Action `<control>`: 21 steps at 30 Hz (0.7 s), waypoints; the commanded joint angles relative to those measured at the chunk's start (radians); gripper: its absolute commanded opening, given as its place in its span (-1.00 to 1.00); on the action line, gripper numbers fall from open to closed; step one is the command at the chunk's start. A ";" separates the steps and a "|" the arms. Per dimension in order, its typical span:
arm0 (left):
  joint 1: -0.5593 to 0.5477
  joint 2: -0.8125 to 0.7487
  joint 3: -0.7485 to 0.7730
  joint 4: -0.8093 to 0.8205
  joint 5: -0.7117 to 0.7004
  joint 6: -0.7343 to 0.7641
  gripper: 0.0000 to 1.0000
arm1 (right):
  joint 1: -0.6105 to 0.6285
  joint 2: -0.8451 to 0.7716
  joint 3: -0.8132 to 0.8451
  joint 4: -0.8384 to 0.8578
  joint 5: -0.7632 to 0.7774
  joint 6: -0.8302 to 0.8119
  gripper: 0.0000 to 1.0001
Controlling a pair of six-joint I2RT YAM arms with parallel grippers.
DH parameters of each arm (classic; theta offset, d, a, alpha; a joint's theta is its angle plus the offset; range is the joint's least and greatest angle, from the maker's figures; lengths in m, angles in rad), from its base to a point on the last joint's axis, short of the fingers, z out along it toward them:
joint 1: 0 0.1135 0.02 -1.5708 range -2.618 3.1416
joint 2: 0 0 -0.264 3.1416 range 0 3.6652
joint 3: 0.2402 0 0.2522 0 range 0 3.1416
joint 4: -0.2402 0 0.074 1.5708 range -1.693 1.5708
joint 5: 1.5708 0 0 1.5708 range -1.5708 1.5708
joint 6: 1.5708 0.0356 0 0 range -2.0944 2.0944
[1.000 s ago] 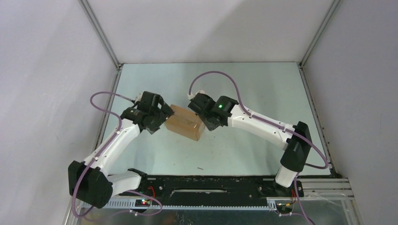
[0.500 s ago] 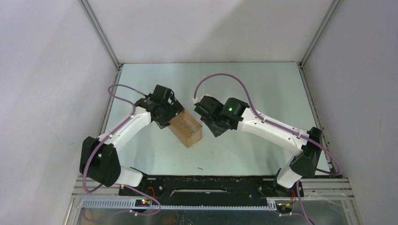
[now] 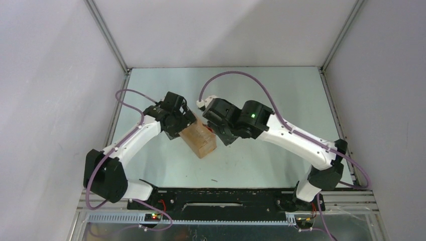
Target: Unpack the express box
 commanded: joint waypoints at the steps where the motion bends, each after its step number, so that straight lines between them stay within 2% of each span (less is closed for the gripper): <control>1: 0.005 -0.047 0.057 -0.033 -0.048 0.007 0.99 | 0.015 0.033 0.033 -0.006 -0.019 -0.023 -1.00; 21: 0.013 -0.026 0.074 -0.023 -0.020 0.033 0.99 | 0.031 0.079 -0.016 0.026 -0.063 -0.026 -1.00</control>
